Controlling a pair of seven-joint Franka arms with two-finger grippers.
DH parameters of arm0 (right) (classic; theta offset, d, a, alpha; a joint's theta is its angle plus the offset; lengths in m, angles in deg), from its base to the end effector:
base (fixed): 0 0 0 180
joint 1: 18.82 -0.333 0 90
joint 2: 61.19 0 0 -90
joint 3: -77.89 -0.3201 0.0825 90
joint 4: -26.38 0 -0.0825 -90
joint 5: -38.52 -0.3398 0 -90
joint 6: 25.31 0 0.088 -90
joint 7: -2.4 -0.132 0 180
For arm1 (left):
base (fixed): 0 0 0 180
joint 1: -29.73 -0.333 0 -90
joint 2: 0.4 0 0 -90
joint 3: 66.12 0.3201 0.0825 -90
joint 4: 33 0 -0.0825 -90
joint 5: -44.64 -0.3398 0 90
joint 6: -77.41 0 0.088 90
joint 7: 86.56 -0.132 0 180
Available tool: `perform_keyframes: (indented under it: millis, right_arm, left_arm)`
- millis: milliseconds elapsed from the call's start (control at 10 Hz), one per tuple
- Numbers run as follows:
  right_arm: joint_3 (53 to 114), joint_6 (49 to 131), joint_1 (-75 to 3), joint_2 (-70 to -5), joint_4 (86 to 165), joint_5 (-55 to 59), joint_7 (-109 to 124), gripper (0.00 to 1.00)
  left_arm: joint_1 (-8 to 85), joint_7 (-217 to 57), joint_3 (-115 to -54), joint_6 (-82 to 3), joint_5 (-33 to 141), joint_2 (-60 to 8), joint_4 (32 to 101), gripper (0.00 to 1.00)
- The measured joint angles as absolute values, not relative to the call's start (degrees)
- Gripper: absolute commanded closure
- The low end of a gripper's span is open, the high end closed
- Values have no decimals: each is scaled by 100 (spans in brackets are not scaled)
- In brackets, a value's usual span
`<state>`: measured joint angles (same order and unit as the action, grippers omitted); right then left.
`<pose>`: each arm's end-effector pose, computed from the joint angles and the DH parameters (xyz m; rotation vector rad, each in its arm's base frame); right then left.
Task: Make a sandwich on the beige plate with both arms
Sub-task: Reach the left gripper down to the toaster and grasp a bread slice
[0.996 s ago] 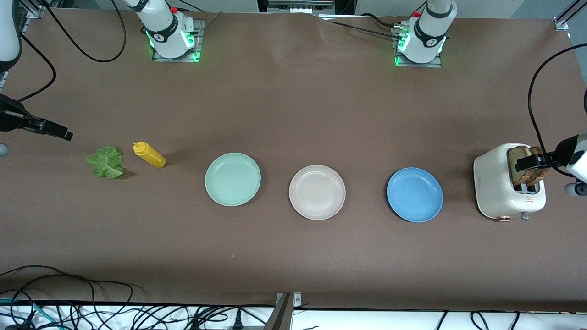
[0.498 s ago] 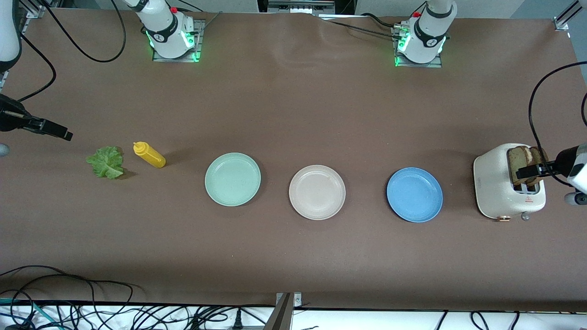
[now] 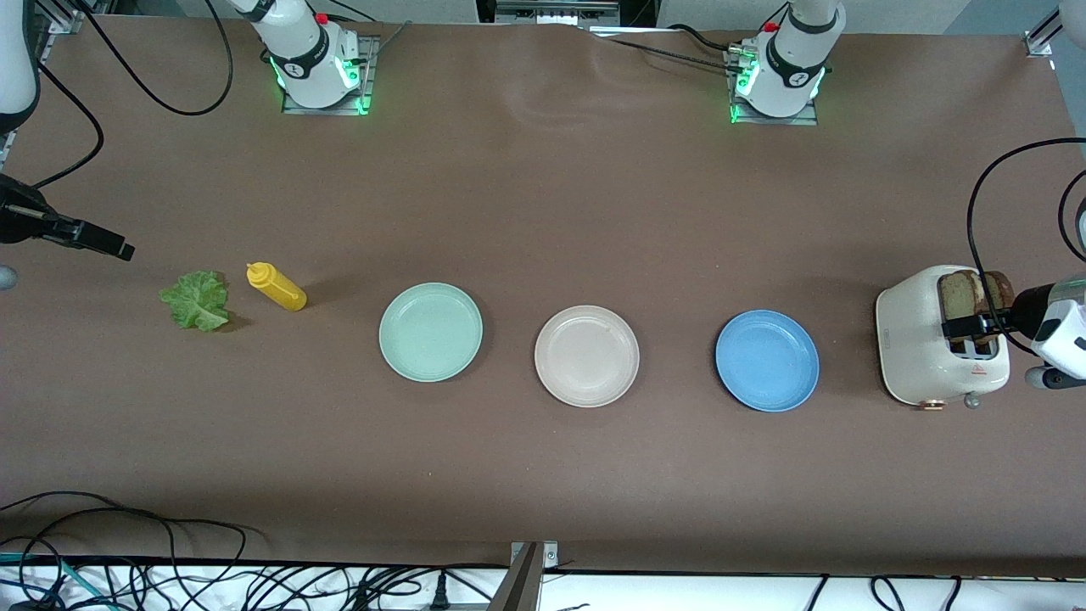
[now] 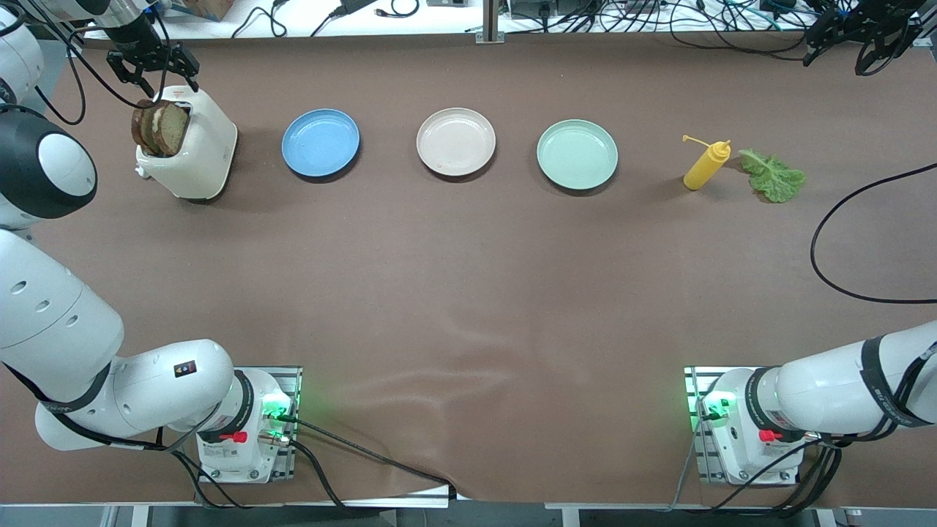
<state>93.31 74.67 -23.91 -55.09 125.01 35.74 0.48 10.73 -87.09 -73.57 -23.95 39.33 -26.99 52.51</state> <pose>0.5350 -0.0863 0.4990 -3.0949 0.3477 0.1205 0.6075 0.1466 0.3867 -3.1061 -0.2709 0.2898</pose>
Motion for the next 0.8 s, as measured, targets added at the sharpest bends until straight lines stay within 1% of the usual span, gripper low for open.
perform_keyframes:
  millis: [597,697,797]
  right_arm:
    - [9331,7467,-2391,-5509,12501,3574,49,0]
    - [9331,7467,-2391,-5509,12501,3574,49,0]
    - [9331,7467,-2391,-5509,12501,3574,49,0]
  left_arm:
    - [858,-8706,-7363,-2245,4140,-2696,5424,0]
    - [839,-8706,-7363,-2245,4143,-2696,5463,8]
    - [833,-8706,-7363,-2245,4143,-2696,5488,26]
